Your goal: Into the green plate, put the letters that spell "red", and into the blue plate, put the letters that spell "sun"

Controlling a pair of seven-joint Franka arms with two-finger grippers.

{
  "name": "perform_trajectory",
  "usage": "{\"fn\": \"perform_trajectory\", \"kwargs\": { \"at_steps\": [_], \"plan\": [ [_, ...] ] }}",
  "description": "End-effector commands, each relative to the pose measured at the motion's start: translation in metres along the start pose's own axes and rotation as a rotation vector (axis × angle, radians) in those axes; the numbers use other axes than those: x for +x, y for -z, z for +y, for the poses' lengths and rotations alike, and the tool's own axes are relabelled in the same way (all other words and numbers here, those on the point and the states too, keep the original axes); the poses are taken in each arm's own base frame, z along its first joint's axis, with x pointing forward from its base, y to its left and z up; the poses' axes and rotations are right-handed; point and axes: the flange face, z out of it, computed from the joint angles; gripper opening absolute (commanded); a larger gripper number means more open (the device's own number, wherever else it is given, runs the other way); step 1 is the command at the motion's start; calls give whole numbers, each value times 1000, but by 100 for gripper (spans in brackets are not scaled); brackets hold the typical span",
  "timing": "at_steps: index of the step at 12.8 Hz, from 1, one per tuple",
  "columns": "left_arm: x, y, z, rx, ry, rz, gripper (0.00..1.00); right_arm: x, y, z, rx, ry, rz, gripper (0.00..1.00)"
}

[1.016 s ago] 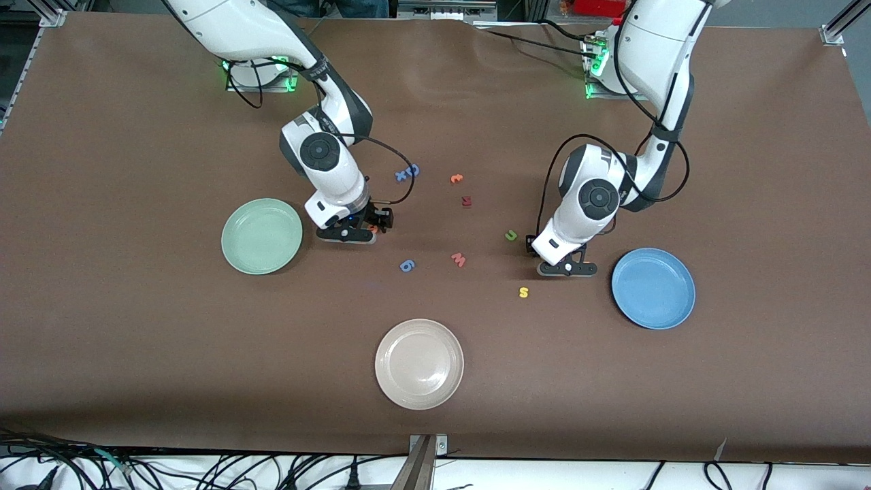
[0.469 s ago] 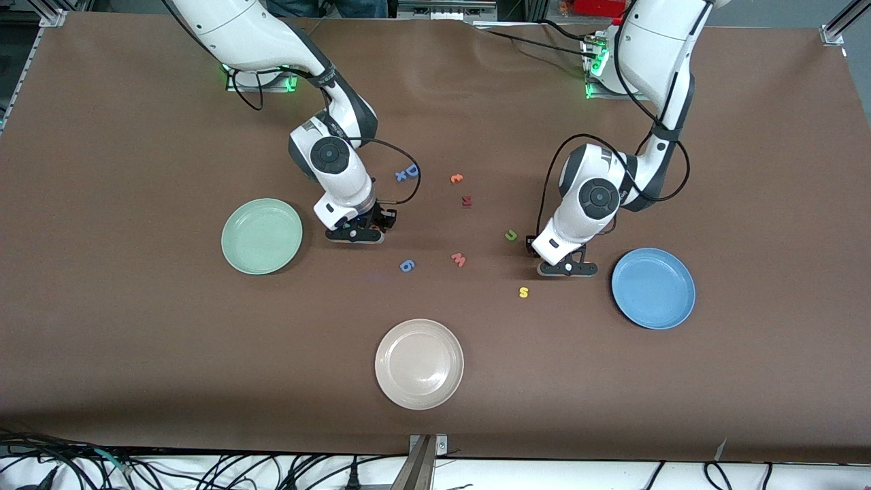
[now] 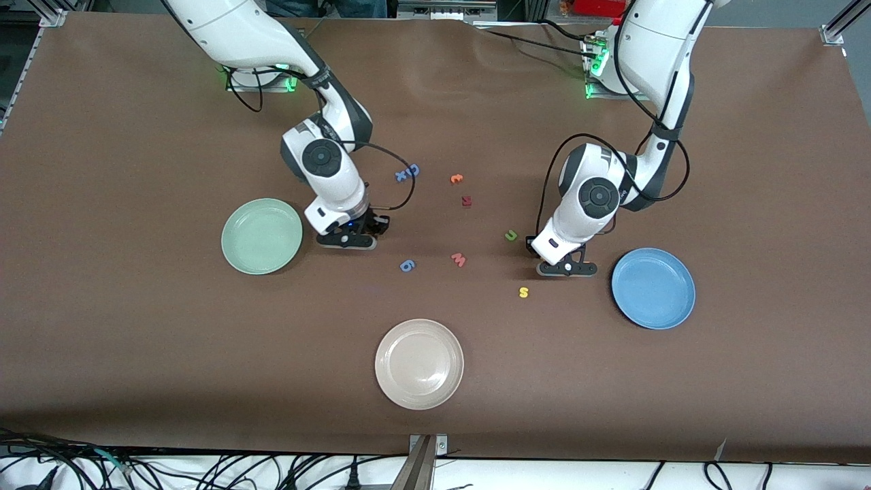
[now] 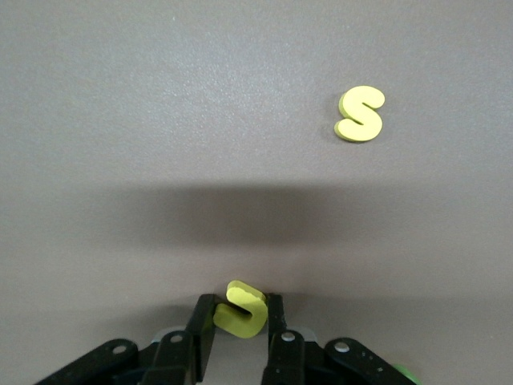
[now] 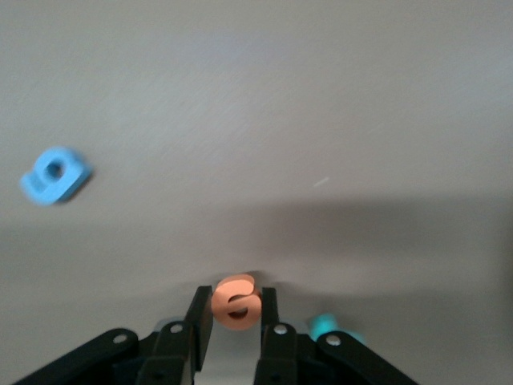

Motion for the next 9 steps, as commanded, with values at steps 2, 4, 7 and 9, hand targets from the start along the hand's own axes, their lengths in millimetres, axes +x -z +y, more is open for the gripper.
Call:
{"fn": "perform_trajectory", "kwargs": {
  "at_steps": [2,4,7,9],
  "plan": [
    [17,29,-5,-2,13,-20,16,29,53,70,-133,69,-46,3],
    [43,63,-26,75,-12,-64,15,36,47,110,-179,61,-89,3],
    [71,104,-84,79,-111,-153,15,35,22,166,-231,52,-149,20],
    [76,108,-139,54,-201,-199,15,38,23,168,-231,35,-147,99]
  ]
}}
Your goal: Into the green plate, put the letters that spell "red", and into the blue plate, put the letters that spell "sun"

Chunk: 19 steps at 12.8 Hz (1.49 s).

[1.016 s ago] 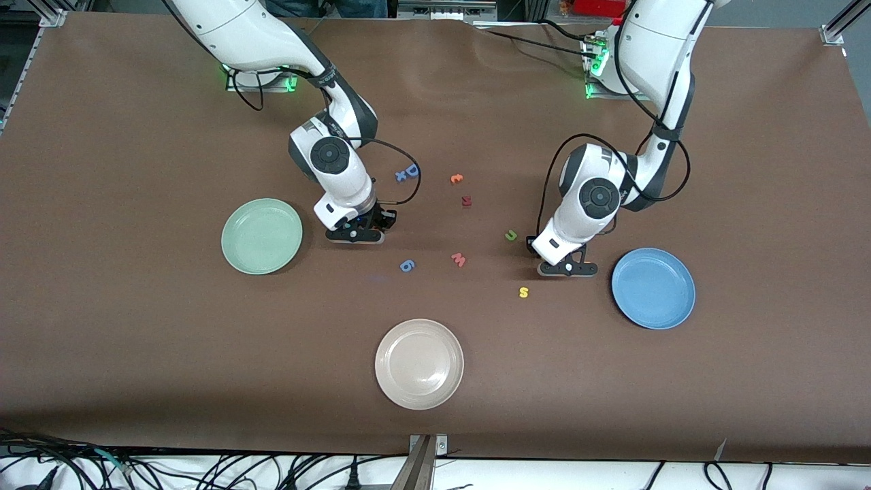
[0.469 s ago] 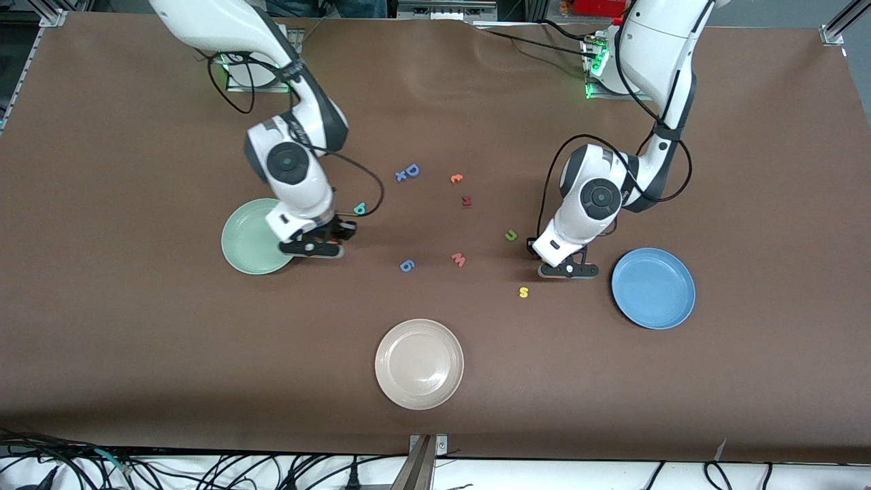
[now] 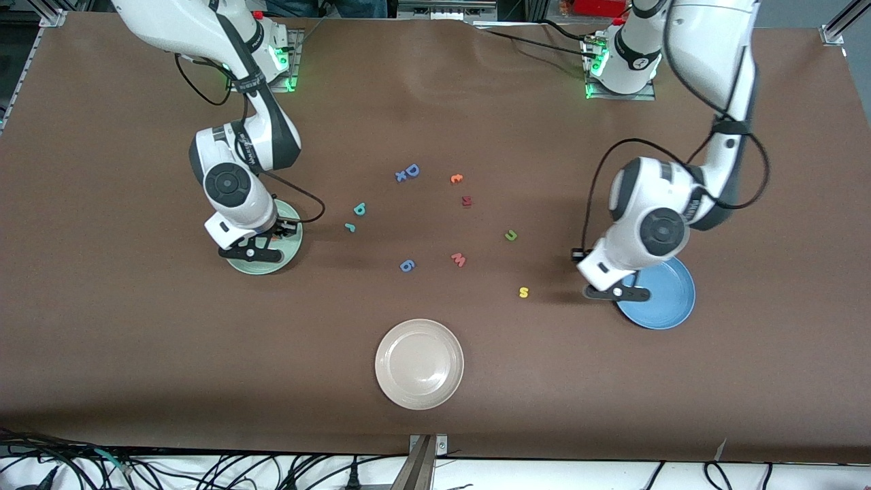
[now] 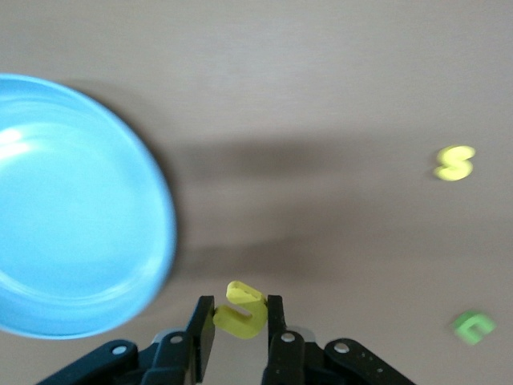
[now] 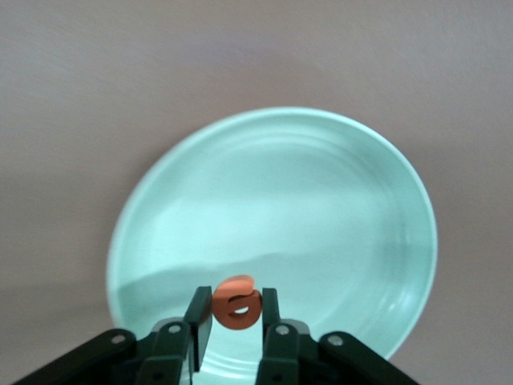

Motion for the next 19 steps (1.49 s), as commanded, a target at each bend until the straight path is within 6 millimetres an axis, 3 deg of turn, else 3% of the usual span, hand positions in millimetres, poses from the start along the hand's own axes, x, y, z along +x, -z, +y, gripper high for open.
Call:
{"fn": "perform_trajectory", "kwargs": {
  "at_steps": [1,3,6,8,9,10,11,12,15,19],
  "plan": [
    [-2,1,-67,-17,-117,-41,15,-2,9,-3,4,-2,11,100],
    [-4,-3,-111,-33,-140,-43,15,-9,18,-27,27,-52,20,100],
    [-1,-14,-135,-33,-120,-35,17,-31,32,-97,73,-235,33,99],
    [4,-23,-138,-28,-116,-28,57,-43,21,-126,87,-290,41,99],
    [7,-18,-137,-26,-118,-16,92,-47,15,-134,89,-310,40,98],
    [10,-15,-129,-25,-111,-9,100,-55,8,-150,95,-332,46,96],
    [14,-8,-121,-25,-103,5,100,-63,-1,-164,100,-345,50,94],
    [17,-7,-109,-32,-73,10,100,-65,-8,-167,102,-357,51,83],
    [29,-21,-19,-21,28,4,100,-63,-7,-166,109,-361,56,64],
    [35,-33,50,-106,10,63,100,-60,-5,-169,158,-457,82,58]
  ]
}}
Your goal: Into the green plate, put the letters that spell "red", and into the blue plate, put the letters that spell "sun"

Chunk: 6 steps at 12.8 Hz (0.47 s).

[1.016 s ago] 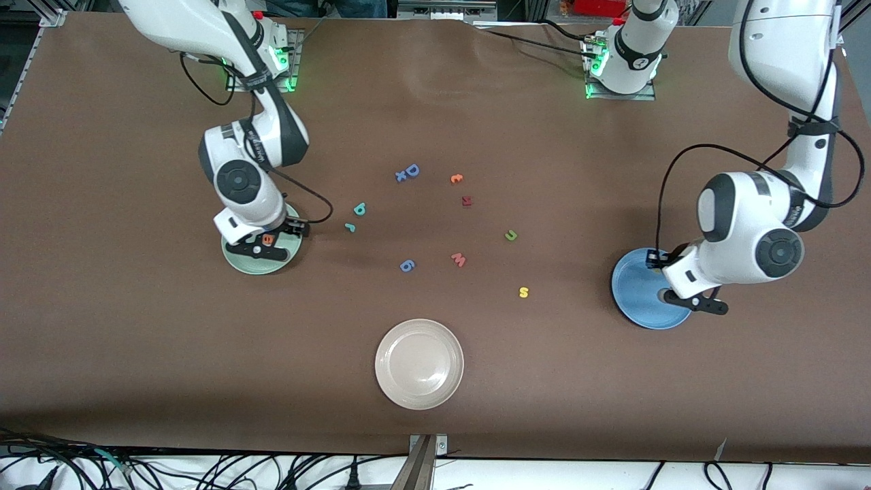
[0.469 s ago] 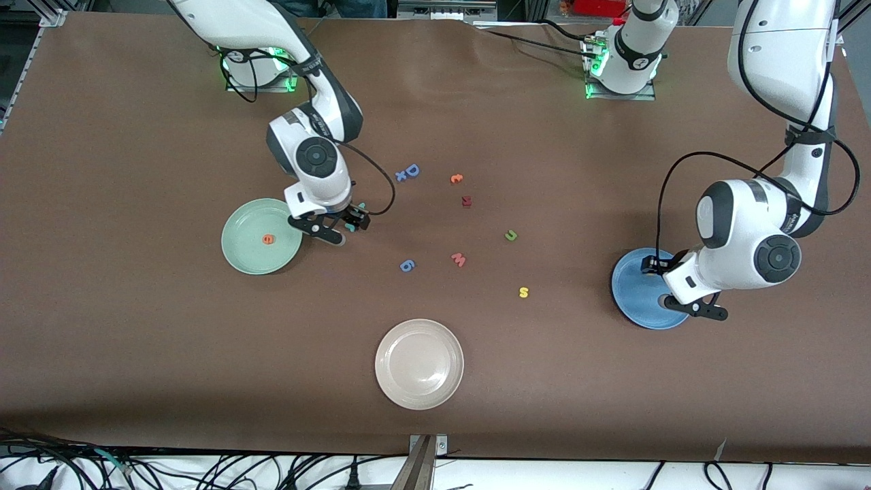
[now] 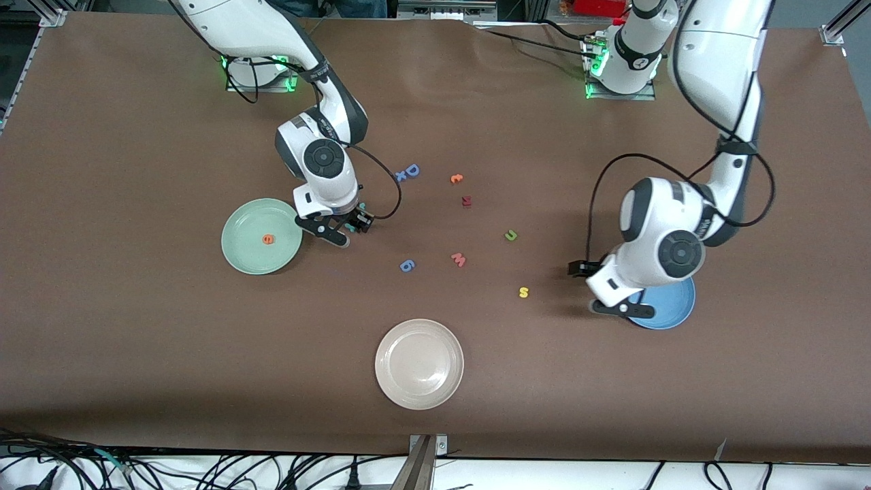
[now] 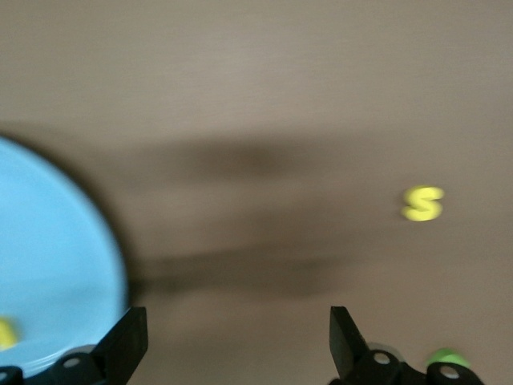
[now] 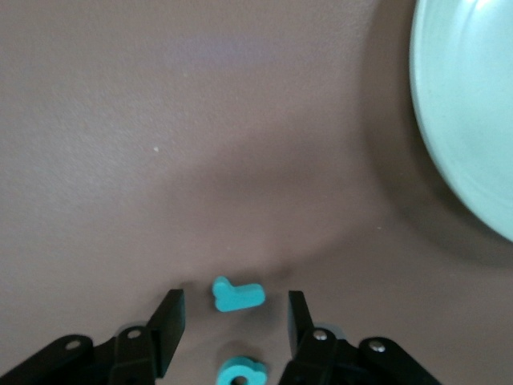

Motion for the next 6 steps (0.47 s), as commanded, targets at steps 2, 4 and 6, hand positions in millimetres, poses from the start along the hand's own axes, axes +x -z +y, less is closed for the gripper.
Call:
{"fn": "perform_trajectory", "kwargs": {
  "at_steps": [2,4,6],
  "plan": [
    [3,-26,57,-6,3,33,100,-5,-5,4,17,-32,4,58],
    [0,-47,80,7,17,45,100,-6,-8,6,26,-33,8,55],
    [-2,-60,96,12,26,65,100,-6,-8,6,26,-34,8,33]
  ]
}}
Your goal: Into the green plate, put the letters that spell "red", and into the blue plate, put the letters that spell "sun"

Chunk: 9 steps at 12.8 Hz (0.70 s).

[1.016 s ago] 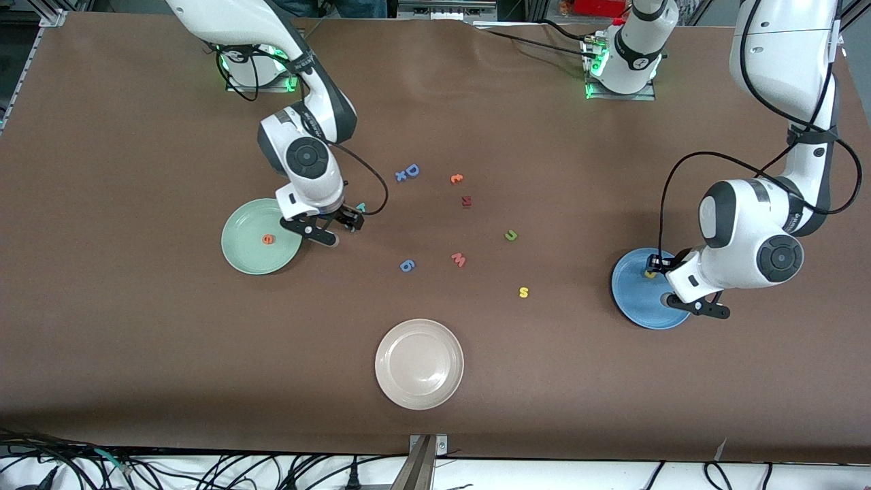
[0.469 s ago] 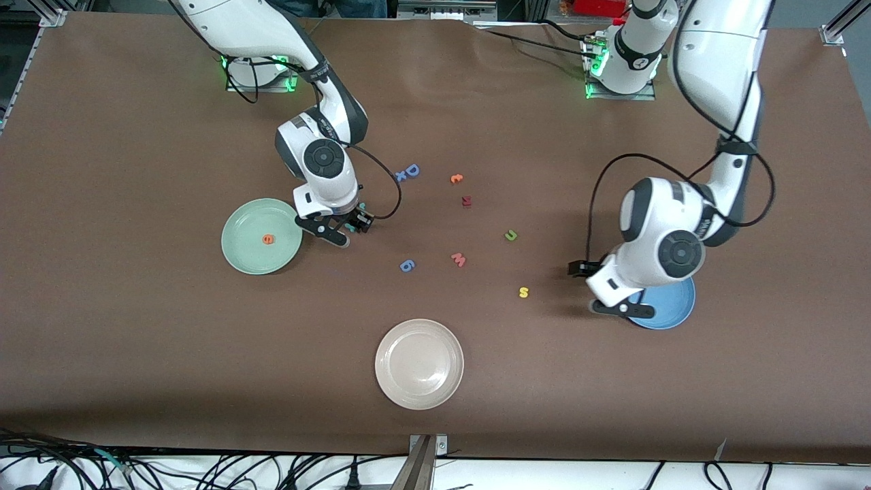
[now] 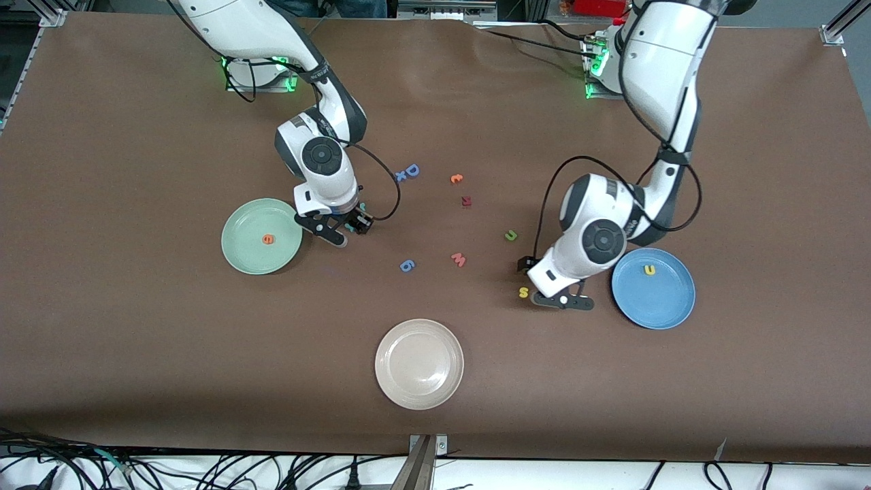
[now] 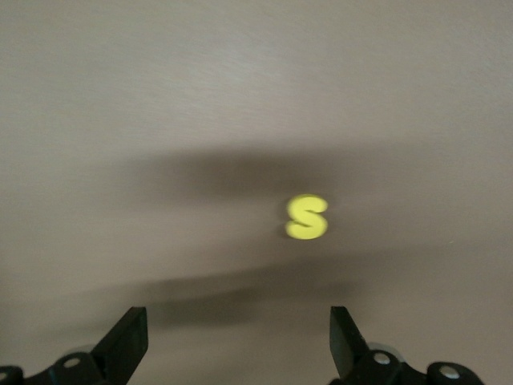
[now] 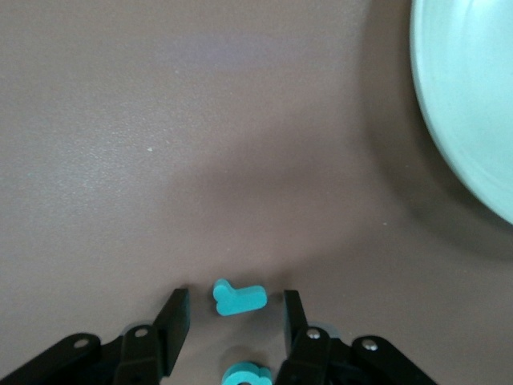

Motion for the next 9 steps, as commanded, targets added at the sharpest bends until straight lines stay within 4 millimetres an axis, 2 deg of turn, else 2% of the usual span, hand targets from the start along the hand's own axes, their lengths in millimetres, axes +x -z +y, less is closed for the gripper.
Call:
{"fn": "perform_trajectory", "kwargs": {
  "at_steps": [1,2,4,6,7,9],
  "plan": [
    [14,-12,10,-5,25,39,100,-3,-3,3,7,-13,2,24],
    [20,-17,14,-4,19,47,100,-2,-2,2,8,-14,2,19],
    [28,-14,16,15,3,68,99,-2,-2,2,9,-14,2,7],
    [32,-17,18,19,18,74,97,5,9,-1,23,-9,13,5],
    [34,-16,19,25,11,81,97,14,17,2,28,-5,25,5],
    [35,-18,17,29,13,81,90,40,38,15,-3,38,35,5]
  ]
}}
